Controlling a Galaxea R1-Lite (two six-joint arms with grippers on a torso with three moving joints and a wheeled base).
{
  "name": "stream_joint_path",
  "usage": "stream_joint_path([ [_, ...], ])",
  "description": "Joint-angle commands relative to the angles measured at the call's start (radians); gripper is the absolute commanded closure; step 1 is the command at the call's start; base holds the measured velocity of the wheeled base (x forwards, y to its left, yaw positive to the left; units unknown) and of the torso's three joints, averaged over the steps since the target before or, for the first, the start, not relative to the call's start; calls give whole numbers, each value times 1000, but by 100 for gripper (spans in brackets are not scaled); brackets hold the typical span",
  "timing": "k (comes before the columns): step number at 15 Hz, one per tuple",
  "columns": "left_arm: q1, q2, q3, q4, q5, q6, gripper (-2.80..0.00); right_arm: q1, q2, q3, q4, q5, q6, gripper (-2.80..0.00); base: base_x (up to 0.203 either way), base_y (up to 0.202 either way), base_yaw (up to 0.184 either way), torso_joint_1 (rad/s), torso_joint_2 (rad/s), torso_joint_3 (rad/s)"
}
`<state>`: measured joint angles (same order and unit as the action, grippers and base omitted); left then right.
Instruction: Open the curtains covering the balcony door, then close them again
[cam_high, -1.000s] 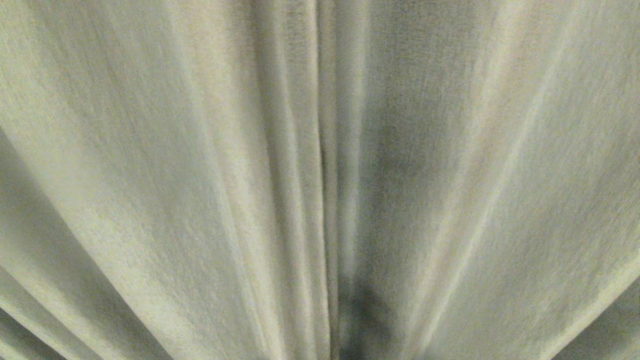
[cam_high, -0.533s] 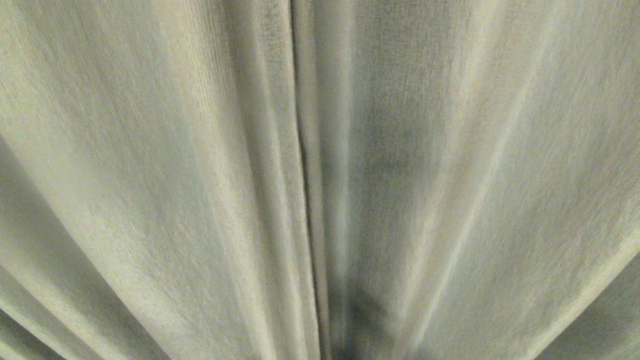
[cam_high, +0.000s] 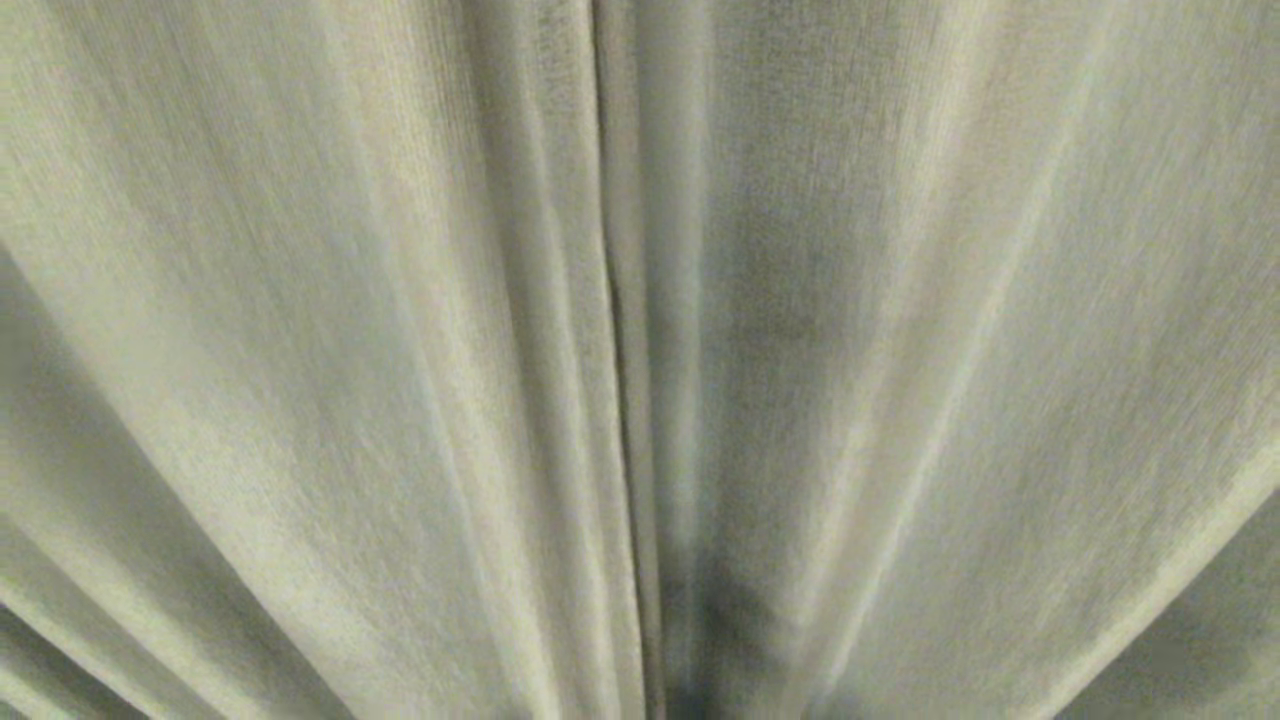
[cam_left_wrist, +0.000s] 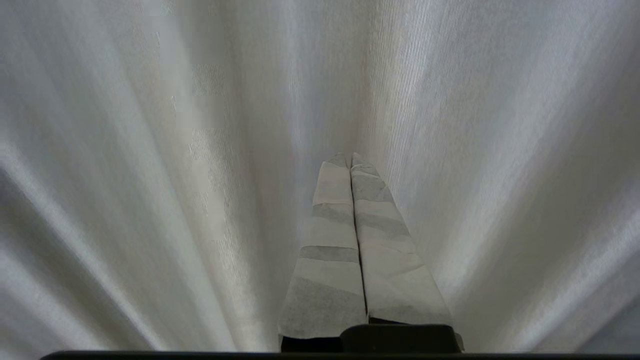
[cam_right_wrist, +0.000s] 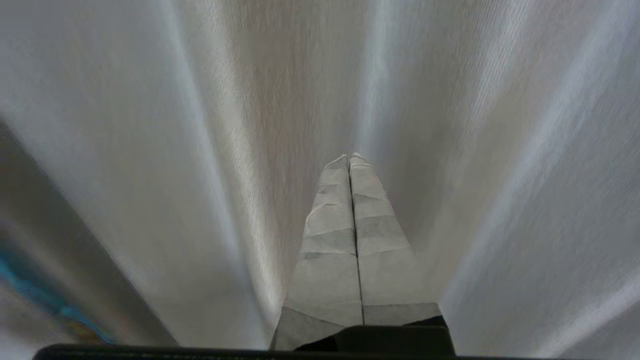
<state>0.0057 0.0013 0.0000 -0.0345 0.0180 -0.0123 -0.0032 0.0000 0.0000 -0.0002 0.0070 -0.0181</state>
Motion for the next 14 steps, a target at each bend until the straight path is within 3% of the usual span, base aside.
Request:
stream_joint_path([
  [1,0,-1,0,-1,0,0,0,0,0,0,0,-1,0,0,-183,0,-3,14,4,7],
  [4,0,-1,0,-1,0,0,0,0,0,0,-2,1,3,0,-144,0,-2,-13,3,4],
  [14,0,-1,0,-1,0,0,0,0,0,0,-3,1,0,0,0,0,0,4,0,-1],
])
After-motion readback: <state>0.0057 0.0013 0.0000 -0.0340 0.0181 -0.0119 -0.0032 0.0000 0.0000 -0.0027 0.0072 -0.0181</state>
